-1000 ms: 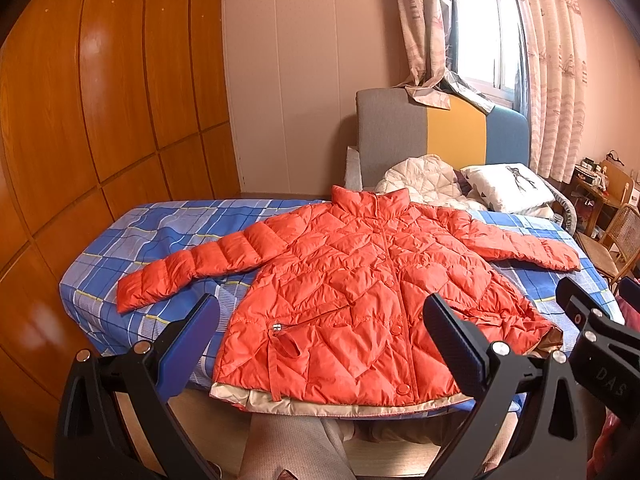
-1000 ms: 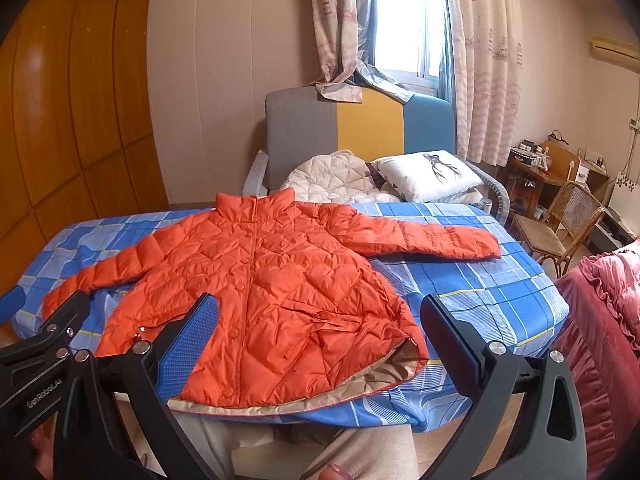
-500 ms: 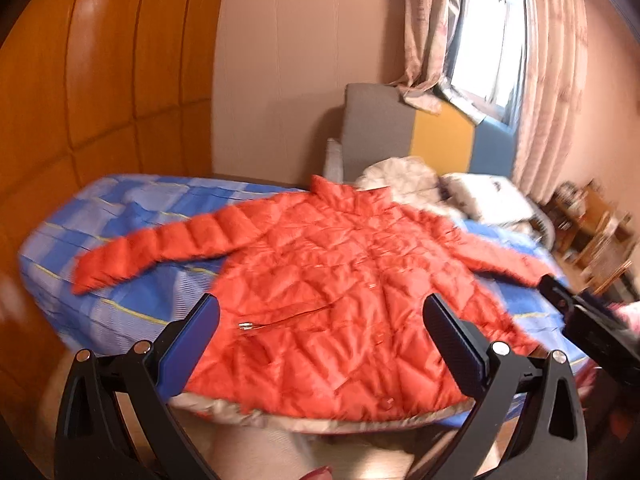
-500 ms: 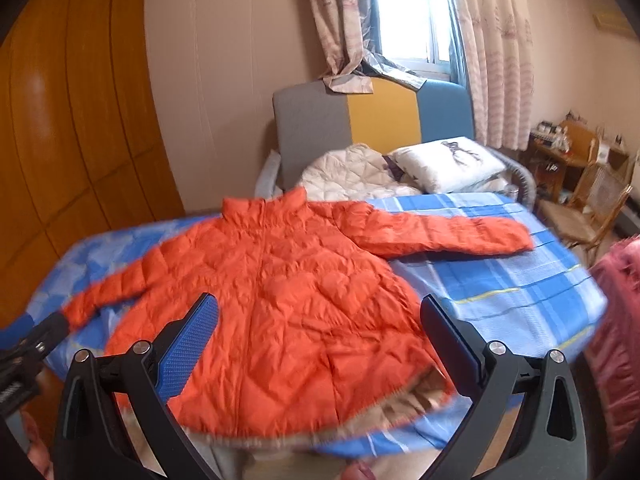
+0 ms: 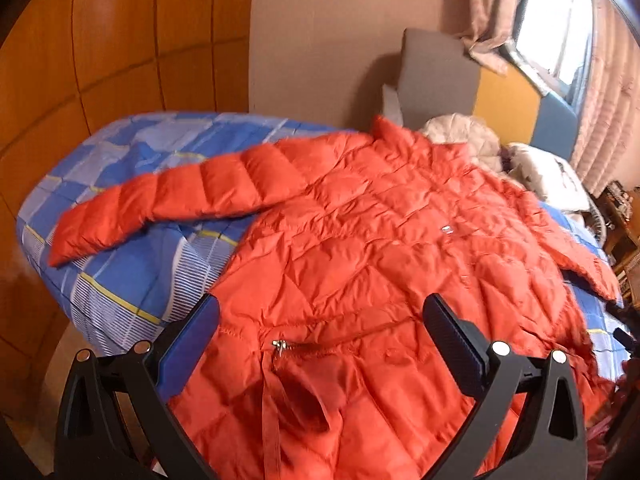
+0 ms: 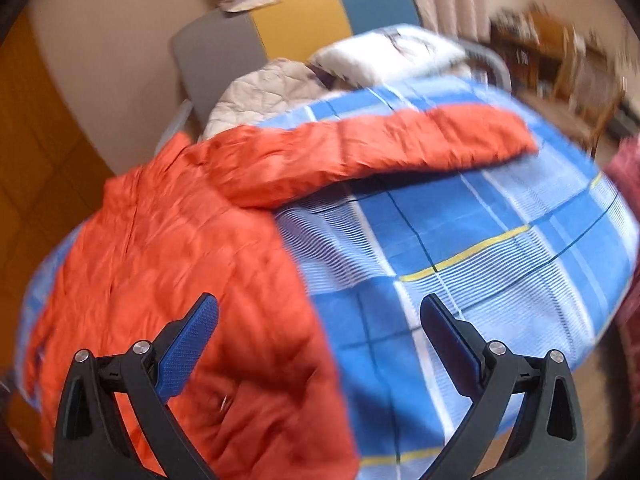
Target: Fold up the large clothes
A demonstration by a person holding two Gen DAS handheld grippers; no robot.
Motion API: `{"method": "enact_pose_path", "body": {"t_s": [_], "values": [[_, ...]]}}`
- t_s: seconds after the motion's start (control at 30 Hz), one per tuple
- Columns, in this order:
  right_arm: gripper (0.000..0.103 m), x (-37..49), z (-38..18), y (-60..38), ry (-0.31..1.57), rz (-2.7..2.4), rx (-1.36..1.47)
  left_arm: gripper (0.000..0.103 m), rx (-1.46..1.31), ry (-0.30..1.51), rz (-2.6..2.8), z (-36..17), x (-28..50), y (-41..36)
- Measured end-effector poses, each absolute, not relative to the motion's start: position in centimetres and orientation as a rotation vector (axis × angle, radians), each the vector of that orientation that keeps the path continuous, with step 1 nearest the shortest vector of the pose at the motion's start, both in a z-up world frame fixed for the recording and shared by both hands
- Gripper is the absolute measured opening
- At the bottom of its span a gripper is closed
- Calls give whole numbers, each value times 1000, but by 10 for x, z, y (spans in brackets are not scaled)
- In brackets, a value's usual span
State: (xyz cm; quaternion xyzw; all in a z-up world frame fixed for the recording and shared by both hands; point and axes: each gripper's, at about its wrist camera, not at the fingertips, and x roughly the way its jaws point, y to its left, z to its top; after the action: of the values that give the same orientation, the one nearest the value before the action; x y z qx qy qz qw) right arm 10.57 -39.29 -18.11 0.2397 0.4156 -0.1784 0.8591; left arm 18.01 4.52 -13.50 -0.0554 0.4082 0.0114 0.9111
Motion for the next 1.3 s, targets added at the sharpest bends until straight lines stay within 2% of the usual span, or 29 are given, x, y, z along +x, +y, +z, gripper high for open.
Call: {"method": "enact_pose_path", "body": {"t_s": [0.2, 0.33, 0.47, 0.53, 0.67, 0.77, 0.83, 0.97, 1.07, 1.3], "values": [[100, 124, -190, -465, 798, -447, 689, 101, -87, 895, 74, -158, 214, 43], [87, 131, -205, -516, 725, -504, 862, 101, -90, 915, 83, -166, 227, 44], [76, 142, -222, -555, 661, -569, 963, 101, -63, 937, 111, -177, 235, 42], [74, 144, -228, -570, 624, -602, 1006, 101, -63, 950, 123, -182, 238, 45], [61, 151, -236, -591, 572, -648, 1059, 101, -42, 965, 192, -189, 241, 52], [49, 158, -239, -599, 570, -684, 1047, 101, -15, 948, 258, -190, 242, 57], [46, 163, -241, -602, 580, -704, 1028, 101, 33, 924, 323, -189, 242, 58], [19, 171, -241, -607, 601, -715, 954, 101, 128, 903, 392, -191, 245, 57], [7, 178, -233, -604, 610, -718, 891, 101, 188, 904, 446, -194, 248, 57], [5, 190, -177, -575, 551, -707, 672, 101, 323, 870, 602, -200, 253, 61]]}}
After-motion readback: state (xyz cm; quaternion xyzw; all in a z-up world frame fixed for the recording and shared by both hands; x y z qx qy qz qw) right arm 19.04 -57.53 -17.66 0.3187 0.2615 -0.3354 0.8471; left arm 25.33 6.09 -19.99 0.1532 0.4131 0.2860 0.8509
